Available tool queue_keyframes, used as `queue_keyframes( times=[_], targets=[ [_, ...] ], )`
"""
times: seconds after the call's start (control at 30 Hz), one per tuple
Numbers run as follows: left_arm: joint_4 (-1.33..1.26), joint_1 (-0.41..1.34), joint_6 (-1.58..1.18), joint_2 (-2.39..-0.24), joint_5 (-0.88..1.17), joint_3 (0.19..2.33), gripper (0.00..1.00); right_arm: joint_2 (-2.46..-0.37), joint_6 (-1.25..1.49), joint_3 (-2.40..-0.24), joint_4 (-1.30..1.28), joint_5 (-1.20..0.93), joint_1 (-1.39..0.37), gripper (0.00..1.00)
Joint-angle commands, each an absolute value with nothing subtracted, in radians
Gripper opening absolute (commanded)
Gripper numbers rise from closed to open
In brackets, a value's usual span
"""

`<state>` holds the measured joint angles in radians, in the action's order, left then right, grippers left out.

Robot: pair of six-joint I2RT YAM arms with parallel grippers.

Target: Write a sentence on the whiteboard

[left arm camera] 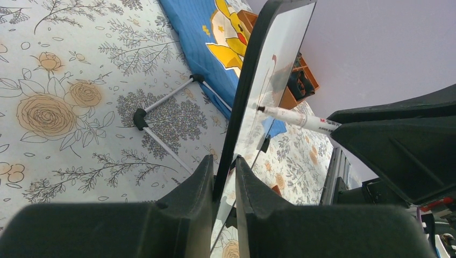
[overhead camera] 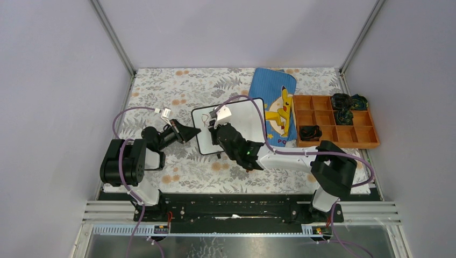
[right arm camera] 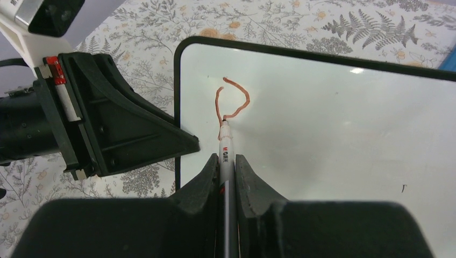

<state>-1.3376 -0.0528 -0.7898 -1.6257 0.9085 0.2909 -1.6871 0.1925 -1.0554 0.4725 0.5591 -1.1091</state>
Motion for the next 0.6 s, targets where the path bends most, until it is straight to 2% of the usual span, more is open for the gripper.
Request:
queue_keyframes(
  times=[0.0, 0.57],
  targets=[
    [-1.299, -0.035, -0.761, -1.614, 0.9, 0.295, 0.0, -1.659, 0.204, -1.018, 0.454, 0.603, -1.109, 0.0],
    [-1.29, -0.032, -0.755, -1.609, 0.9, 0.295, 0.0, -1.596, 0.203, -0.939, 0.466, 0.668, -1.106, 0.0]
  ],
)
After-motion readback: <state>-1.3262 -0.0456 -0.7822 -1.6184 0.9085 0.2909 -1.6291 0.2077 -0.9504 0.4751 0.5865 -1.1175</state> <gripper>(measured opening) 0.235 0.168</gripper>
